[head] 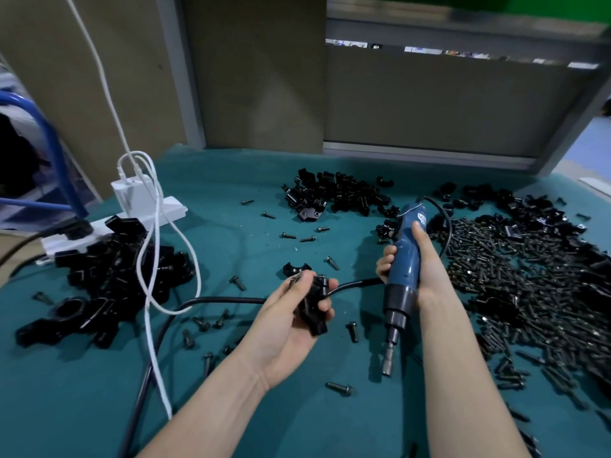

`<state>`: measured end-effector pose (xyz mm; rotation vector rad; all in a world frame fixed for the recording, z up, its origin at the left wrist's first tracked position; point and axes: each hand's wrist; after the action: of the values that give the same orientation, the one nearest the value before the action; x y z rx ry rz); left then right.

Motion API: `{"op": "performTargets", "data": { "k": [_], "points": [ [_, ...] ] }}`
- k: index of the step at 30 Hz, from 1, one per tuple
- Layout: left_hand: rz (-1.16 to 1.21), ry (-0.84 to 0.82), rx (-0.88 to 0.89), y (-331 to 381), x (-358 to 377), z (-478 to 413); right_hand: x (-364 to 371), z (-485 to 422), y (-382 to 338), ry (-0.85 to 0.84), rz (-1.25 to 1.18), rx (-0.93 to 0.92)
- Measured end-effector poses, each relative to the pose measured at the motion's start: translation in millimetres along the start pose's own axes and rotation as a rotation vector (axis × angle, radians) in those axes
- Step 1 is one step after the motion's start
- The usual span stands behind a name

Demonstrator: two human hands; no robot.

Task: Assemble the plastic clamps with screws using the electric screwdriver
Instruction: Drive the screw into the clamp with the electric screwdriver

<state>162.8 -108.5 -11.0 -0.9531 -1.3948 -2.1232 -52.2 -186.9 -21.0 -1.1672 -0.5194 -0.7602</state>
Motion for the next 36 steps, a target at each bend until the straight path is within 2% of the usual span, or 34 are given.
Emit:
{"op": "performTargets", "data": {
  "k": [7,16,19,23,25,27,28,30,32,36],
  "points": [
    [-0.048,-0.059,0.002,-3,1,3,-7,-3,1,-0.044,0.075,-0.025],
    [-0.271,0.052,0.258,-2,17,13,-12,2,0,-0.094,0.064,0.002],
    [-0.454,-0.008,0.319,11,19,36,-13,-1,3,-0.087,0.057,0.003],
    [-0.791,-0.007,0.567,45,2,85,-10,-5,4,-0.053,0.089,-0.021],
    [-0.974,0.155,0.766,73,-13,104,-11,-7,4,-0.032,0.098,-0.031],
    [-1.170,0.523,0.916,108,-32,108,-12,-7,2,-0.015,0.100,-0.033],
    [-1.244,0.689,0.909,125,-44,105,-12,-6,1,-0.012,0.102,-0.034],
    [-1.343,0.822,0.738,151,-66,89,-11,-4,0,-0.012,0.102,-0.037],
    [-1.519,0.800,0.563,161,-85,68,-10,-1,-1,-0.010,0.091,-0.042],
    [-1.776,0.755,0.459,160,-113,42,-11,1,-1,-0.004,0.063,-0.044]
  ]
}}
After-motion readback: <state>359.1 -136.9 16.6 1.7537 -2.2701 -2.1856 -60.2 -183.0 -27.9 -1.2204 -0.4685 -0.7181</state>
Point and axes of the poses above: each hand's wrist, its own z-axis away from the middle knuckle, its own x-axis out of the palm, y = z × x, and after that the axes turned 2 degrees about y, right-handed
